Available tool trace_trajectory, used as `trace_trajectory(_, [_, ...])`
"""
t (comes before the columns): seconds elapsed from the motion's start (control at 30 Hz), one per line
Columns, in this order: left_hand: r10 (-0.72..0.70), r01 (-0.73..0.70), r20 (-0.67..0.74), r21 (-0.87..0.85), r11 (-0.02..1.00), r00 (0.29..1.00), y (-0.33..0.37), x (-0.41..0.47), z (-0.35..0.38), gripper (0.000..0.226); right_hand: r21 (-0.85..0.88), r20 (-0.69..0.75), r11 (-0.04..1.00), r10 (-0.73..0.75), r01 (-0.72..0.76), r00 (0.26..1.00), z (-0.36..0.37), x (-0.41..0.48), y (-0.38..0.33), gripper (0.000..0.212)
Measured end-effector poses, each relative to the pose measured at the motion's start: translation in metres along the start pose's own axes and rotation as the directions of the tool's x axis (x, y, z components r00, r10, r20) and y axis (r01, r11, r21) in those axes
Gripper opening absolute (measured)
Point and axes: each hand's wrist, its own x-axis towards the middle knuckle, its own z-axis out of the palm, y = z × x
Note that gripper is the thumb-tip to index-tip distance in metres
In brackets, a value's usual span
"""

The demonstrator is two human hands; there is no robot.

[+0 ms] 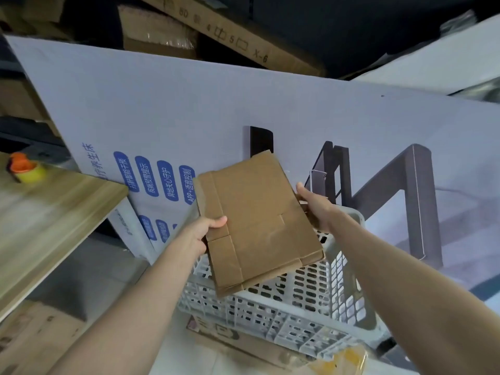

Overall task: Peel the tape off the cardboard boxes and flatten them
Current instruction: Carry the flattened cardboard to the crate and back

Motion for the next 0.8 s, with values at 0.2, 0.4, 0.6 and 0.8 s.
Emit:
trace_trajectory(0.2, [0.115, -0.122, -0.045, -0.231, 0.965, 0.992, -0.007, -0.005, -0.009, 0.045, -0.25, 0.023, 0.966, 0.068, -0.06, 0.997, -0.006, -0.004, -0.001, 0.074])
trace_trajectory(0.4, [0.134, -0.172, -0.111, -0.501, 0.848, 0.985, -0.021, -0.014, 0.011, 0.028, 0.268, 0.091, 0.963, -0.031, 0.005, 0.995, 0.02, 0.001, 0.011, 0.081])
trace_trajectory(0.6, [0.111, -0.114, -0.042, -0.577, 0.809, 0.993, -0.036, -0.026, 0.048, 0.017, 0.406, 0.057, 0.913, -0.064, 0.035, 0.996, 0.045, 0.004, 0.012, 0.051])
trace_trajectory(0.8, [0.104, -0.189, -0.232, -0.385, 0.903, 0.967, -0.023, -0.015, 0.0, 0.072, 0.3, 0.014, 0.954, -0.033, 0.027, 0.999, 0.0, 0.013, 0.017, 0.046])
